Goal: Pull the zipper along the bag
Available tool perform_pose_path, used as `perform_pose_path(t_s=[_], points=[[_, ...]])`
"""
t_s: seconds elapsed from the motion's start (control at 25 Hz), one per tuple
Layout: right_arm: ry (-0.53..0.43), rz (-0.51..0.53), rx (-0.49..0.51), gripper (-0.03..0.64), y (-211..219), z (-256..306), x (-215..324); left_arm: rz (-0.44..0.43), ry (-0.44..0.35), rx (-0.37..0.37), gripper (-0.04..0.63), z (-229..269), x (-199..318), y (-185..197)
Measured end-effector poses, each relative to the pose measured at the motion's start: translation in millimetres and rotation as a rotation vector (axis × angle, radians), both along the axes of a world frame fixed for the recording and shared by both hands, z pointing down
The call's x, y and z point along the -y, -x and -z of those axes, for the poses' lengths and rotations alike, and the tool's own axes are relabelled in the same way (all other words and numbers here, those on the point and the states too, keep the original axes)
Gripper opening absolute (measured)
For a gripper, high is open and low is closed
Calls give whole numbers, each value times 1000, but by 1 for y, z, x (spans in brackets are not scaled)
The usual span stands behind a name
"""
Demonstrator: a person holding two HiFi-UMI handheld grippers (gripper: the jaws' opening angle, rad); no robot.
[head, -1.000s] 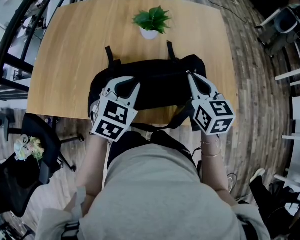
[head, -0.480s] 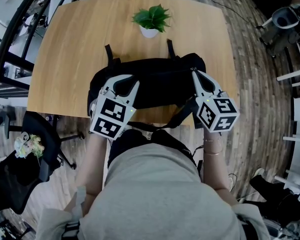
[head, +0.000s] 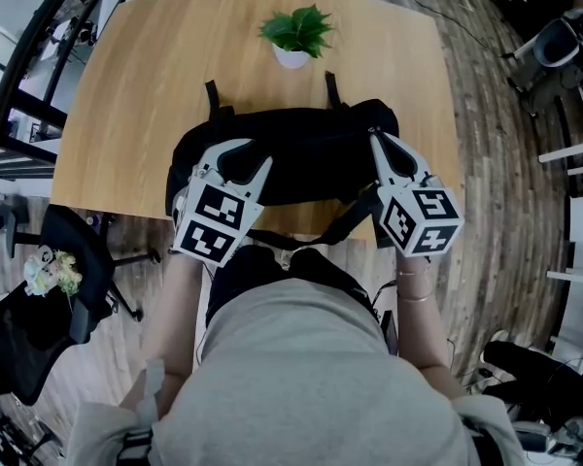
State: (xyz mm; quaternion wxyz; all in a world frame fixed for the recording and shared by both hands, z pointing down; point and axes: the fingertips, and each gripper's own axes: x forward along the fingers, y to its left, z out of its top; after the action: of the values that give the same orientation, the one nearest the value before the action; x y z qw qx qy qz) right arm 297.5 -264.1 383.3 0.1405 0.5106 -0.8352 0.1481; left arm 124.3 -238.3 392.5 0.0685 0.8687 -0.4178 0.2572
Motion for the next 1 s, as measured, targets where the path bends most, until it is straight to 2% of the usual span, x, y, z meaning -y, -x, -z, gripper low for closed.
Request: perform_pose_path(t_s=[0.12, 0.24, 0.44, 0.52, 0.64, 0.76, 1.0], points=[[-8, 26, 15, 35, 6, 6, -5, 20, 9, -25, 135, 2, -4, -1], [-13, 66, 22, 45, 16, 9, -13, 66, 26, -108, 137, 8, -9, 0], [-4, 146, 55, 64, 36, 11, -27, 268, 45, -284, 135, 19, -11, 19], [3, 178, 68, 69, 45, 10, -33, 319, 47, -347, 135, 22, -14, 25], [11, 218, 95, 78, 59, 11, -44, 319, 66, -411, 133, 25, -23, 23], [16, 240, 126, 81, 71, 14, -50, 302, 78, -462, 104, 29, -31, 20], [23, 264, 169, 72, 92, 15, -64, 269, 80, -493, 62, 31, -40, 11]])
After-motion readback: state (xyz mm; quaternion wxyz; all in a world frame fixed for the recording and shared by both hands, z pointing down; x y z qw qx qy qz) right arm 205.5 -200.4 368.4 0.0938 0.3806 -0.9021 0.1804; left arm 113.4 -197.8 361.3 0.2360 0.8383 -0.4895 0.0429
